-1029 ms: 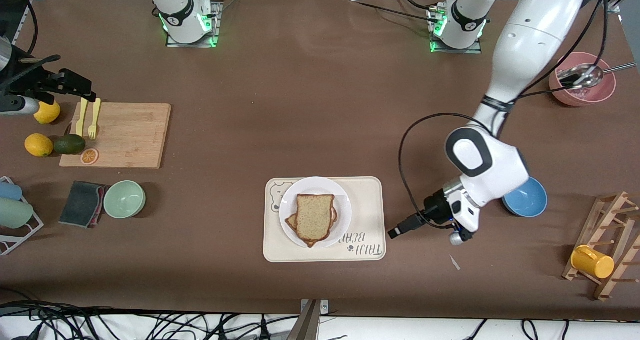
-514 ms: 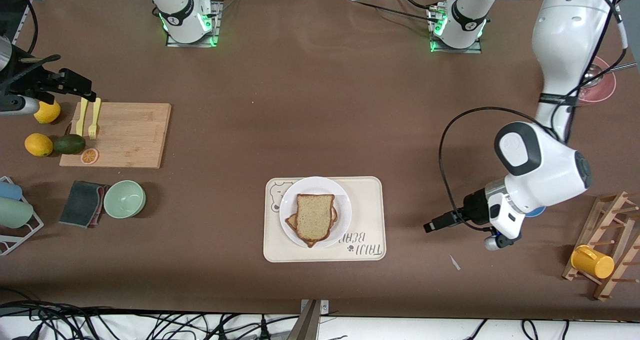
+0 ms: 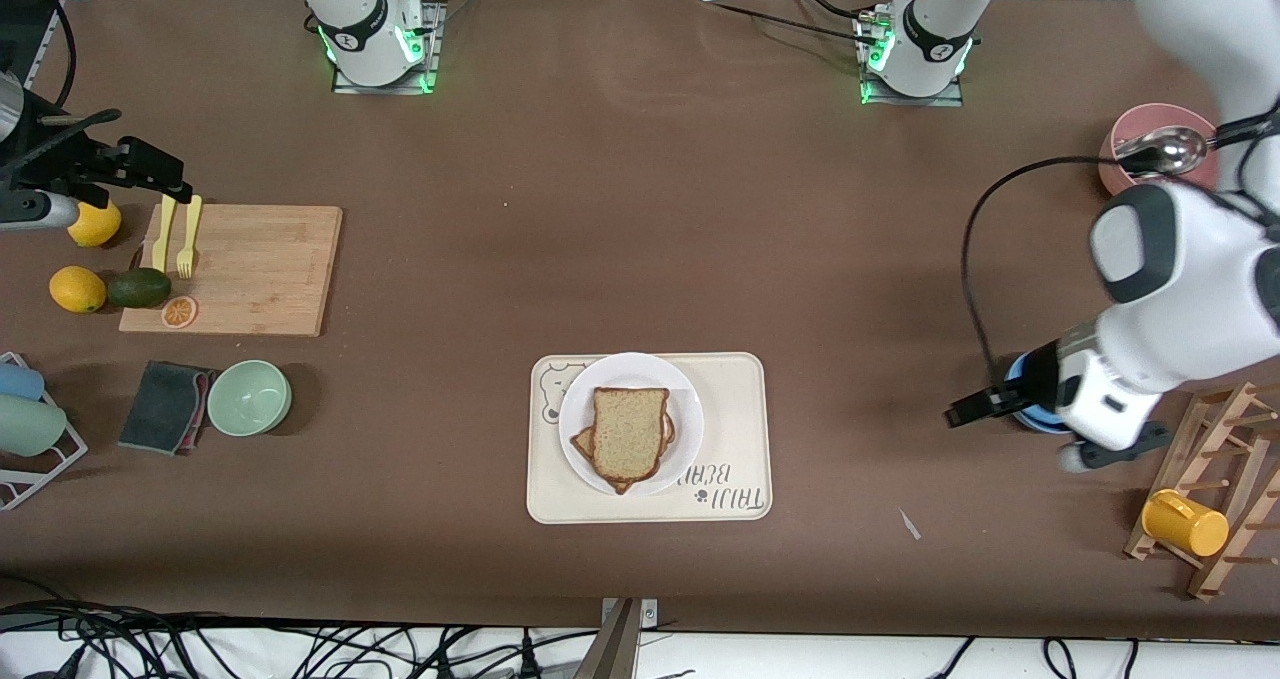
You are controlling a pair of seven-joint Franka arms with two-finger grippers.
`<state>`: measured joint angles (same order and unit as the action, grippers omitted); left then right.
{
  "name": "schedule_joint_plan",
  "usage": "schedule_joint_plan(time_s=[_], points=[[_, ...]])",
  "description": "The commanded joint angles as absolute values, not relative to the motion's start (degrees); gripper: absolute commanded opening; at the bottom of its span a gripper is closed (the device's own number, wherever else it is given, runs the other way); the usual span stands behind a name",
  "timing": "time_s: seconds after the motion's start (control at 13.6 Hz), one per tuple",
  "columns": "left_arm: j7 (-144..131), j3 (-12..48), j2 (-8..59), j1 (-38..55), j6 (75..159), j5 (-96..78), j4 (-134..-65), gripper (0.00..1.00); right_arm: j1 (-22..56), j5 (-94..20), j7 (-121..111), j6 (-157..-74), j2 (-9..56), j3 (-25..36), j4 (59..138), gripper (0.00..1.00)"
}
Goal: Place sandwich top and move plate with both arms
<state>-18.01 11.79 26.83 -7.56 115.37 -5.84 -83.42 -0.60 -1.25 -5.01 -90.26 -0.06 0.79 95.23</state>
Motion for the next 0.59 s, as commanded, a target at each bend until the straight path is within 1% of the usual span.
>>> schedule_joint_plan(time_s=[0.0, 0.37, 0.44, 0.51], points=[[-18.8, 12.0, 21.0, -8.3, 109.9, 0.5, -84.7, 1.0, -1.1, -1.8, -4.7, -89.7, -1.3, 0.5, 96.0, 1.0], [-13.8, 11.9, 15.6, -9.2, 101.9, 6.5, -84.7, 1.0, -1.1, -1.8, -4.7, -89.7, -1.3, 0.5, 96.0, 1.0], [-11.9, 11.3, 14.9, -9.2, 100.6, 6.5, -84.7, 1.0, -1.1, -1.8, -4.7, -89.7, -1.3, 0.5, 96.0, 1.0], [-9.7, 9.2, 13.8, -8.3, 98.8, 6.5, -84.8, 1.0, -1.1, -1.8, -4.7, -89.7, -1.3, 0.6, 96.0, 1.0]])
